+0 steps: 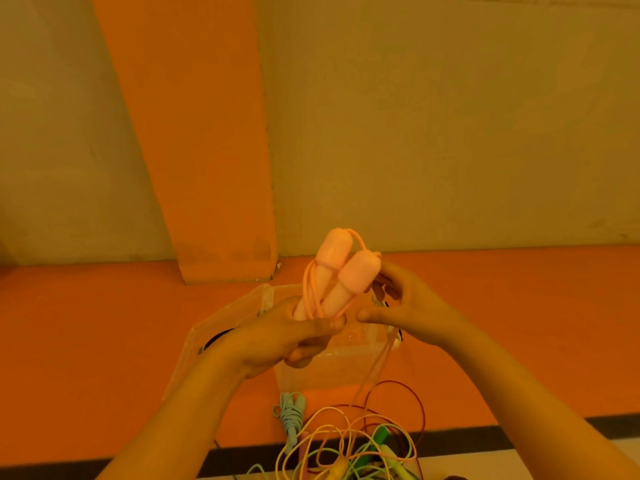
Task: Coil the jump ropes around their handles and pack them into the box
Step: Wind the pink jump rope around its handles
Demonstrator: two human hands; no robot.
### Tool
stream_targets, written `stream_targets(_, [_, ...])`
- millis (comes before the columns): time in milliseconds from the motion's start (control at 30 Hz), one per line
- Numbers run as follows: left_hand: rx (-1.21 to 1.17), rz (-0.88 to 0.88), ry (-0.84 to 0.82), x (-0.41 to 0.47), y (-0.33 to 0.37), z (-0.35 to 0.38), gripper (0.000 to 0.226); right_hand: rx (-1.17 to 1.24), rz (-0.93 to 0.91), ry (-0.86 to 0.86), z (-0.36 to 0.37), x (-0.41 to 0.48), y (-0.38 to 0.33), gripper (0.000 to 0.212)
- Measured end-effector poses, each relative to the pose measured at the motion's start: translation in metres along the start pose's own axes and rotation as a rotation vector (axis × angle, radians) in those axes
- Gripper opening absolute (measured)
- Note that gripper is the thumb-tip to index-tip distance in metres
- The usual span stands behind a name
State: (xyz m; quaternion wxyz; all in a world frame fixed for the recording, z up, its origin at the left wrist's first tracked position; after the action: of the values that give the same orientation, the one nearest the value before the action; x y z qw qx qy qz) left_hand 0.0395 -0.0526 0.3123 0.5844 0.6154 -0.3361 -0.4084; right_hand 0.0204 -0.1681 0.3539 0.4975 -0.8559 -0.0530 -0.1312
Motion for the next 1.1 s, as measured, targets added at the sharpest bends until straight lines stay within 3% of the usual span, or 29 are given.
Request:
stream_targets(133, [-0.019, 0.048, 0.142, 0.001, 0.005, -0.016, 0.027, -0.156, -0.078, 0.020, -0.001, -0.001, -0.012, 0.062])
stream_targets(300, [-0.186, 0.132, 0.206, 0.002, 0.011, -0.022, 0.025, -0.437, -0.136, -0.020, 0.013, 0.000, -0.014, 0.069])
stream_targets(500, [-0.388, 0.219, 0.168, 0.000, 0.020, -0.023, 0.019, -0.590, -0.152, -0.066, 0.029, 0.002, -0.014, 0.082])
stream_targets(733, [-0.316, 0.162, 0.465, 0.002, 0.004, -0.049, 0.030, -0.714, -0.259, 0.119, 0.022, 0.000, -0.031, 0.037])
stream_targets(900, [-0.305, 0.131, 0.567, 0.003, -0.005, -0.056, 0.026, -0.778, -0.226, 0.209, 0.018, -0.001, -0.030, 0.027])
stream_targets(1100, [-0.283, 0.148, 0.645, -0.004, -0.004, -0.071, 0.029, -0.770, -0.020, 0.175, -0.001, 0.003, -0.006, 0.024])
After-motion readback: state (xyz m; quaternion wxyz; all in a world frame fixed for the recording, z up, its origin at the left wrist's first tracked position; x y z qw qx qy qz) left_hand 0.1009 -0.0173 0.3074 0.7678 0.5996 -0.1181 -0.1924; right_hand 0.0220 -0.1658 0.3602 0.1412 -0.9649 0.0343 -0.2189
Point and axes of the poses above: each hand's wrist, its own x-axis towards the middle knuckle, its own z-axis out of the palm, y = z × x, the point moved 10 cm from there along x, towards the middle knuckle
